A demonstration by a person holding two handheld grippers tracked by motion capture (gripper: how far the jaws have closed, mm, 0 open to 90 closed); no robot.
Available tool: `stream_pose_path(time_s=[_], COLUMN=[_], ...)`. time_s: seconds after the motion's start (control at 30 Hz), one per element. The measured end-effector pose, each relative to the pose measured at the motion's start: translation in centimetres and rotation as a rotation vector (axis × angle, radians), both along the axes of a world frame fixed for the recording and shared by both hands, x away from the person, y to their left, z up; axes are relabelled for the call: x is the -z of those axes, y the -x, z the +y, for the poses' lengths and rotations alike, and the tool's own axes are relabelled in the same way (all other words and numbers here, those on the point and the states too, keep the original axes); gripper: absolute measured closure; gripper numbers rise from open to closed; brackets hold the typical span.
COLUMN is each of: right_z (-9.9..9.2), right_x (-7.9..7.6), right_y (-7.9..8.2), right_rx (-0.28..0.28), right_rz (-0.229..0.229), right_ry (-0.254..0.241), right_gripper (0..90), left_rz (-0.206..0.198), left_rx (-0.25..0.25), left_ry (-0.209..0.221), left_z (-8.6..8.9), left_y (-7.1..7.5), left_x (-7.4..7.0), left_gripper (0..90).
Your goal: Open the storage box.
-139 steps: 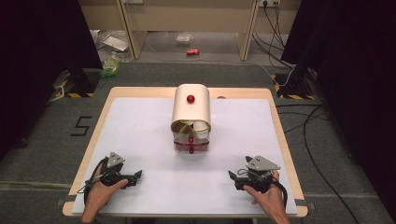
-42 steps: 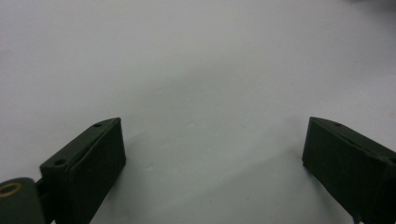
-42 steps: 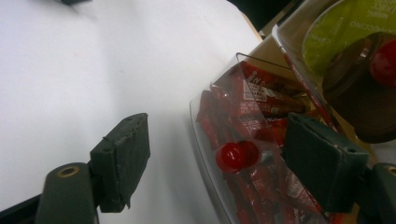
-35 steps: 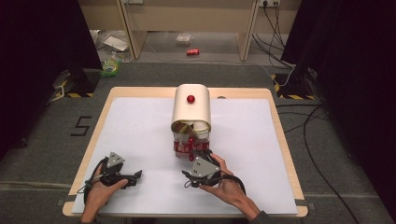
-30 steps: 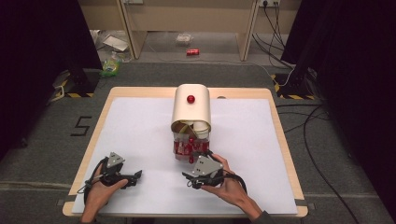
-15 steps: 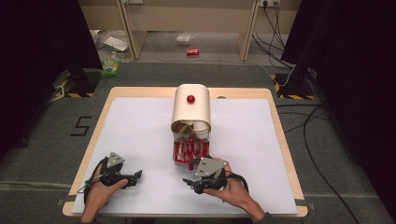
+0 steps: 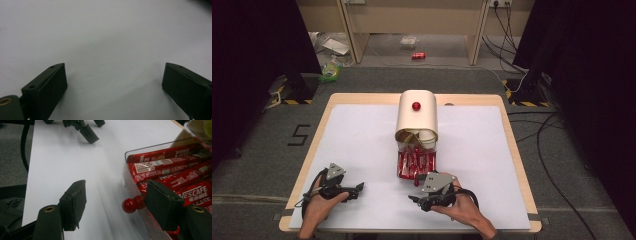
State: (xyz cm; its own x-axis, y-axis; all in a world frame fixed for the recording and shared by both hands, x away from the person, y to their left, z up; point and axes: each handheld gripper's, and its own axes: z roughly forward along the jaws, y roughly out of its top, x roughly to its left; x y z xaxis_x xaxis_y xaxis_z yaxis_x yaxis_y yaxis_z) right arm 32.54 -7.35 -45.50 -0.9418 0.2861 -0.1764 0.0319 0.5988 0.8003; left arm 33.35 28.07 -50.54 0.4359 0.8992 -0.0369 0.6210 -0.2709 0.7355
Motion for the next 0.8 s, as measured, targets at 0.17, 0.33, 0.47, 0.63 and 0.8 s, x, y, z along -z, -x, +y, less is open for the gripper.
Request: stream_pose_path(time_s=[0.17, 0.33, 0.47, 0.63, 0.8], right_z=[0.0, 0.0, -0.1, -0.1, -0.1], right_x=[0.1, 0.3, 0.5, 0.5, 0.4], right_y=[0.2, 0.4, 0.7, 0.8, 1.2], right_rx=[-0.009, -0.029, -0.038, -0.039, -0.048], right_rz=[0.009, 0.023, 0.034, 0.033, 0.038], right_ry=[0.006, 0.012, 0.012, 0.013, 0.017], right_gripper=[36.0, 37.0, 37.2, 36.4, 34.9], left_rz=[0.0, 0.0, 0.0, 0.0, 0.0], left_rx=[0.0, 0.0, 0.0, 0.0, 0.0], left_ry=[0.001, 0.0, 0.0, 0.0, 0.0], left_z=[0.0, 0.0, 0.0, 0.0, 0.0], left_y=[0.0, 0.0, 0.0, 0.0, 0.0], left_x=[0.0, 0.0, 0.0, 0.0, 0.0], left_gripper=[5.1, 5.1, 5.1, 5.1, 5.1])
